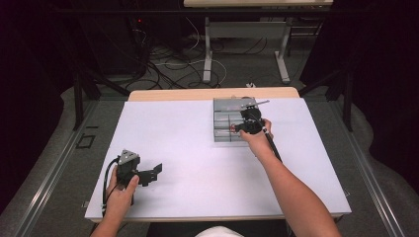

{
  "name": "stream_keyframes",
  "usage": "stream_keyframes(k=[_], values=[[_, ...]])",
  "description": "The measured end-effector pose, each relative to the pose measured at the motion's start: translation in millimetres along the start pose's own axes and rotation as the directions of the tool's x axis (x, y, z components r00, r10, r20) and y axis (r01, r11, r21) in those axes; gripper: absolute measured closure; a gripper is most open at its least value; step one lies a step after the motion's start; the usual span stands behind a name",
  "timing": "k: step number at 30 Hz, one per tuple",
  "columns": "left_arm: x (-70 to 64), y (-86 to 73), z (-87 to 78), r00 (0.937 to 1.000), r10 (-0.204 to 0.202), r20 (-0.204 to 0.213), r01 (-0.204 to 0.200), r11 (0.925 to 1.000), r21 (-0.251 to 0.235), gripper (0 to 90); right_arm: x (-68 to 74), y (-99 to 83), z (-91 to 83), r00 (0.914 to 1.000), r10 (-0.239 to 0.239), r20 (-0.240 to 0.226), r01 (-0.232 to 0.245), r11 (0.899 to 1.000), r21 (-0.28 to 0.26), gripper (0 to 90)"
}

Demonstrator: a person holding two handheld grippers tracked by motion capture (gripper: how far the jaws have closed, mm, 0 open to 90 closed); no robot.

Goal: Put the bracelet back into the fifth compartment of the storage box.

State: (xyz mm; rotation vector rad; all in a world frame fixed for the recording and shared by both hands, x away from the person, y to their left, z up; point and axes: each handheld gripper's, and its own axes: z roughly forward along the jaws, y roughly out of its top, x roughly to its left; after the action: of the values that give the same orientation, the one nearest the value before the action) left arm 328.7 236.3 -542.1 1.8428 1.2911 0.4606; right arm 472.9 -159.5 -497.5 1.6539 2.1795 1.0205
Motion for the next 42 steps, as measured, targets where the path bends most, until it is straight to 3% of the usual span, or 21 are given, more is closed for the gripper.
stream_keyframes(k=[18, 32, 42], values=[[-0.1, 0.1, -0.4, 1.0000, 0.001, 0.001, -0.001, 1.0000, 0.000, 6.0, -14.7, 2.3, 0.6, 0.9979, 0.057, 0.031, -0.057, 0.998, 0.001, 90.0], [-1.2, 0.1, 0.3, 1.0000, 0.007, -0.006, -0.007, 1.0000, -0.007, 6.2, -17.2, 1.9, 4.1, 0.9983, 0.050, 0.029, -0.050, 0.999, 0.003, 90.0], [-1.8, -0.1, 1.1, 0.9998, 0.012, -0.016, -0.012, 0.9999, -0.008, 6.8, -17.7, 2.0, 9.2, 0.9982, 0.041, 0.044, -0.043, 0.998, 0.041, 90.0]])
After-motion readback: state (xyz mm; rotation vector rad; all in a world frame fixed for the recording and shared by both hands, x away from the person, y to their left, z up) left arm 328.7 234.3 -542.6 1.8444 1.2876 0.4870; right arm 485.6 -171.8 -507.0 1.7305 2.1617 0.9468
